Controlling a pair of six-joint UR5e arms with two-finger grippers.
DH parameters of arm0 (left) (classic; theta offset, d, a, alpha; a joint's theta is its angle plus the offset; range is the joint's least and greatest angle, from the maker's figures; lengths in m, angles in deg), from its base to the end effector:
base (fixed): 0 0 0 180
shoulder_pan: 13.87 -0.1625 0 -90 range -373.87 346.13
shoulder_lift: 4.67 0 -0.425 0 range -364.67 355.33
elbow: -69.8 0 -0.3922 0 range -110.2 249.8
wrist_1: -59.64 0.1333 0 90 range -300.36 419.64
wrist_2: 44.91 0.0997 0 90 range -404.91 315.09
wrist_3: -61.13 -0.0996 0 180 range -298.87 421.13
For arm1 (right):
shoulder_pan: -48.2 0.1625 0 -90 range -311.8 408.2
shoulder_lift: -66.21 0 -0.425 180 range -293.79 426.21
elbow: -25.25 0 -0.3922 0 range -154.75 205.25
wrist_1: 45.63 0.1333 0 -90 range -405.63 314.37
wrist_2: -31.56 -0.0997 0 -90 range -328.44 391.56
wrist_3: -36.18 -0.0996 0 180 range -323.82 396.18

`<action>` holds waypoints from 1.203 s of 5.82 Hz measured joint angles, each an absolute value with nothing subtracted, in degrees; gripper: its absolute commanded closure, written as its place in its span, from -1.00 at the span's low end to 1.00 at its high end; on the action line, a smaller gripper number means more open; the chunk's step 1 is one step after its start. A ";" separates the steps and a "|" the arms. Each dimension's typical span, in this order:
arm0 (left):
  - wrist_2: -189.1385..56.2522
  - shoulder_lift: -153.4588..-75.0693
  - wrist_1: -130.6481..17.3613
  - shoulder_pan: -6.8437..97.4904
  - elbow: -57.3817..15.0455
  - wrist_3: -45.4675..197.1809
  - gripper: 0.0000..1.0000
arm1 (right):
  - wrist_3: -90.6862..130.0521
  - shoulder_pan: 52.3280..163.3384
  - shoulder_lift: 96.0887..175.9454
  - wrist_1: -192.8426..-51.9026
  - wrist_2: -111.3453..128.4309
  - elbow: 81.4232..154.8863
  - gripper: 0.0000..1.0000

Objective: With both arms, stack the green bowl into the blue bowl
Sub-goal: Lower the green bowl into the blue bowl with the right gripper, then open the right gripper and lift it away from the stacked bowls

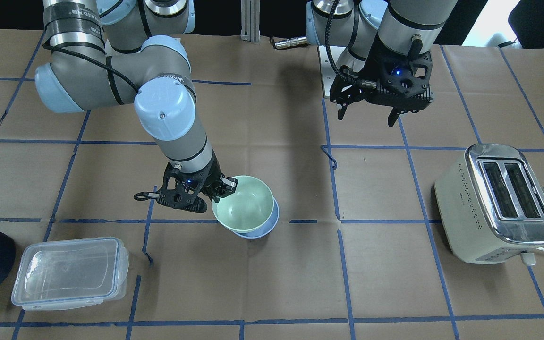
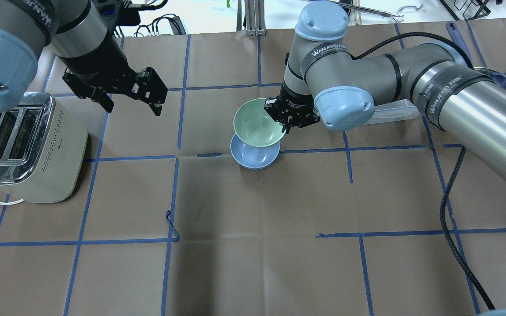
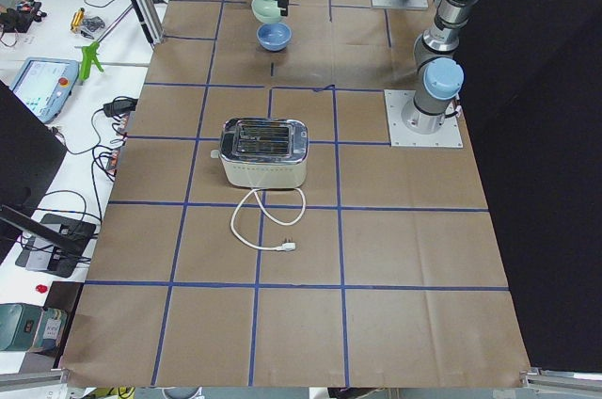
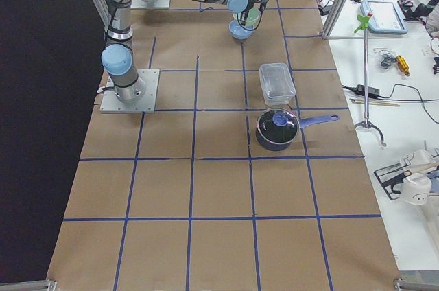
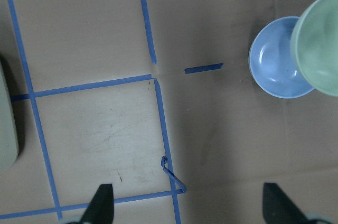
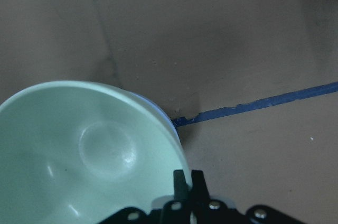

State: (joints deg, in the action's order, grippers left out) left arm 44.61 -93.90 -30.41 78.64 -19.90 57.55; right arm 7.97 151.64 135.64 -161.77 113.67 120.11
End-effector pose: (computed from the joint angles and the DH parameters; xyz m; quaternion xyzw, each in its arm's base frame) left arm -0.1554 -0.4815 0.4970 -0.0532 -0.9985 0.0089 0.0041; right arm 0.2834 -0.5537 0.2946 0.1278 0.9894 0.0187 0.0665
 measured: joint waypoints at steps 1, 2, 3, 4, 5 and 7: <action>44.64 -93.28 -30.29 78.25 -20.38 59.68 -0.96 | 7.91 151.80 134.12 -162.31 113.46 120.14 0.85; 44.65 -93.08 -30.22 77.99 -20.51 60.42 -0.96 | 7.89 151.96 133.51 -162.58 112.18 120.20 0.84; 44.65 -93.04 -30.22 77.89 -20.53 60.62 -0.96 | 7.97 152.08 133.33 -162.73 110.67 120.53 0.50; 44.65 -93.01 -30.31 77.83 -20.55 60.67 -0.96 | 8.20 152.14 133.19 -162.82 110.09 121.00 -0.98; 44.65 -93.00 -30.41 77.81 -20.55 60.68 -0.96 | 8.67 152.14 132.84 -162.86 109.93 121.19 -1.00; 44.62 -93.00 -30.45 77.80 -20.55 60.69 -0.97 | 9.51 151.73 132.87 -162.49 110.09 119.53 -1.00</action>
